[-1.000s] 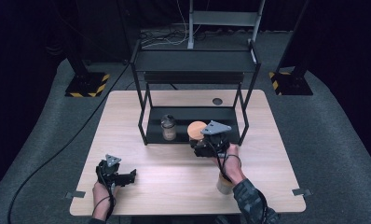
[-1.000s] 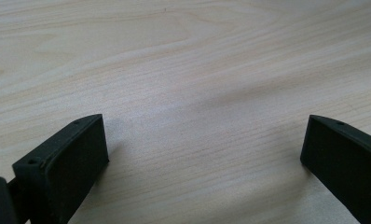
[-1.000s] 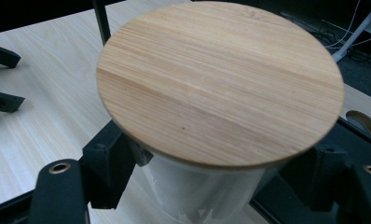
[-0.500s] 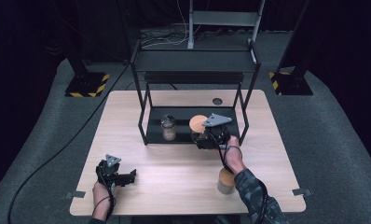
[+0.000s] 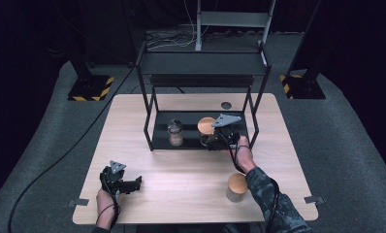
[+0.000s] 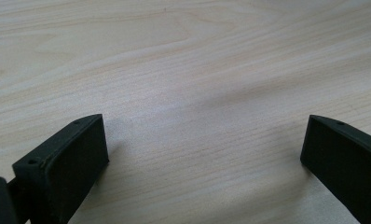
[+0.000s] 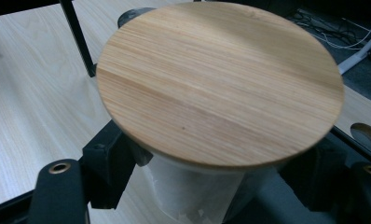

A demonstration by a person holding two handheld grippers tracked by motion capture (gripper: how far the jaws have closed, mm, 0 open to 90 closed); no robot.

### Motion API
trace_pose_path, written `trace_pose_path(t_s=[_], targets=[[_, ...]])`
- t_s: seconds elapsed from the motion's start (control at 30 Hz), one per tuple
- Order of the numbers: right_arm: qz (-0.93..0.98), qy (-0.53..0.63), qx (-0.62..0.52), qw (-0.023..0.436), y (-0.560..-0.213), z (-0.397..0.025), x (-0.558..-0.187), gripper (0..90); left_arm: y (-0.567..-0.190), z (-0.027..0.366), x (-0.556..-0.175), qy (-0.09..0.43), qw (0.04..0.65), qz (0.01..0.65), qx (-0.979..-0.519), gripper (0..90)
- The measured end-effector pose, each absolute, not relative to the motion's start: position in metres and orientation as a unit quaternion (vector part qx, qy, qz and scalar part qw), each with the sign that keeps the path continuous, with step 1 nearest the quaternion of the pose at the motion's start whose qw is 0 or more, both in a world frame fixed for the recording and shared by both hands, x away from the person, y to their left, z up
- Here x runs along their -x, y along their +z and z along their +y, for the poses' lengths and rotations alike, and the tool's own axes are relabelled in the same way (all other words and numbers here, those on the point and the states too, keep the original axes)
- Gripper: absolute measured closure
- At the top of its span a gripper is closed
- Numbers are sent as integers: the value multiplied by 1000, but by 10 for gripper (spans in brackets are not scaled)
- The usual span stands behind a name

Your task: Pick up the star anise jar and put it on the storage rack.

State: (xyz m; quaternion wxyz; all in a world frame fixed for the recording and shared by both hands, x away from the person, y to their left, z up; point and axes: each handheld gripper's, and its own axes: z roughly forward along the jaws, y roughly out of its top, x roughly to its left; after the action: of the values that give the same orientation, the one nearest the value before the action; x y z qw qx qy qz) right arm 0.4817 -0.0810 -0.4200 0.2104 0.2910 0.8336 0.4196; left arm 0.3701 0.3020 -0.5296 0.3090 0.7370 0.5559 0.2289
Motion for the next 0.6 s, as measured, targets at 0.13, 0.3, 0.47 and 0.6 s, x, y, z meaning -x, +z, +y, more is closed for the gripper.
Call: trace_pose_path(t_s=[0.13,0.3,0.47,0.6], targets=[[834,424,-288,206,-425,-83,-489,249,-530,302,-370,229,309,556,-737,1],[832,434,-281,199,-430,-84,-496,249,-530,302,-370,229,309,556,-737,1],[834,439,-270,197,-435,-83,-501,249,-530,302,-370,229,309,556,-737,2],[837,438,-264,194,-439,-81,-504,249,-530,302,-370,229,309,556,-737,2]])
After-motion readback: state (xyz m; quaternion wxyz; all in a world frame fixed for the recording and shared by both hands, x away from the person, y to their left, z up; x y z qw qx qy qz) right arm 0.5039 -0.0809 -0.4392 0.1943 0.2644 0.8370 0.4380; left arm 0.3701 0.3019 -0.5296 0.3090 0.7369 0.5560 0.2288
